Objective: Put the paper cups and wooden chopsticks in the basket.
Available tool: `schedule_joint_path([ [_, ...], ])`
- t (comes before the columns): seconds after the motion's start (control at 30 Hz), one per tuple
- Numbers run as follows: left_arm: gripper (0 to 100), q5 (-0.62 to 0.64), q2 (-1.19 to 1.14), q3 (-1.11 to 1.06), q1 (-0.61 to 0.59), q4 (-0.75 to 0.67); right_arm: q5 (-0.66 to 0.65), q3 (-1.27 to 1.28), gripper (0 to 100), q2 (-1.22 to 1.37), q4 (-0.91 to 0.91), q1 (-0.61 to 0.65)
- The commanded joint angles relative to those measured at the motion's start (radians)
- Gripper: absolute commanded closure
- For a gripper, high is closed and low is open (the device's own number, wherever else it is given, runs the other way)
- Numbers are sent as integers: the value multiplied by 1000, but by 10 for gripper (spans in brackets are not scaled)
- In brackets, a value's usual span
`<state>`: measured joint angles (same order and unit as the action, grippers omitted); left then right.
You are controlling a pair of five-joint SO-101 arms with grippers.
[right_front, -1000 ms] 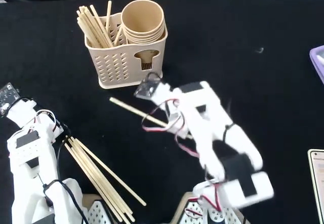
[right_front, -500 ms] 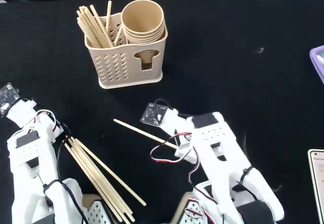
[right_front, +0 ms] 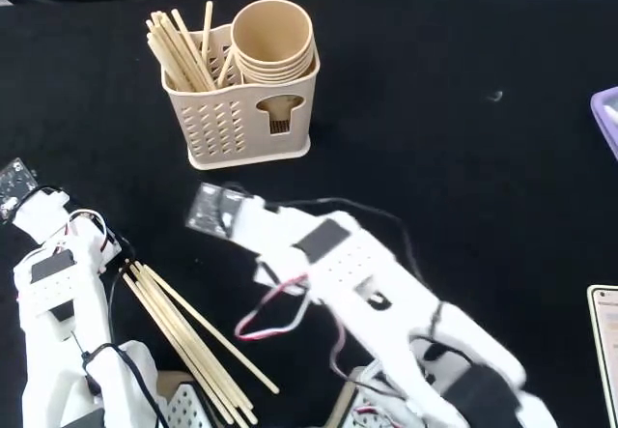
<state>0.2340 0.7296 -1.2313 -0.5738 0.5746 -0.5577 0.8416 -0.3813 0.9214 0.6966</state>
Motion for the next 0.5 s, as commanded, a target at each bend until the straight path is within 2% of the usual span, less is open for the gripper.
schedule_joint_path([
  [0.0, 891, 8, 21, 7, -7, -15, 20, -136, 787, 180, -55, 18],
  [0.23, 891, 8, 21, 7, -7, -15, 20, -280, 790, 476, -92, 15],
  [0.3, 891, 8, 21, 7, -7, -15, 20, -295, 833, 518, -92, 15],
  [0.4, 891, 8, 21, 7, -7, -15, 20, -303, 984, 538, -86, 17],
  [0.47, 891, 8, 21, 7, -7, -15, 20, -308, 974, 519, -44, 15],
])
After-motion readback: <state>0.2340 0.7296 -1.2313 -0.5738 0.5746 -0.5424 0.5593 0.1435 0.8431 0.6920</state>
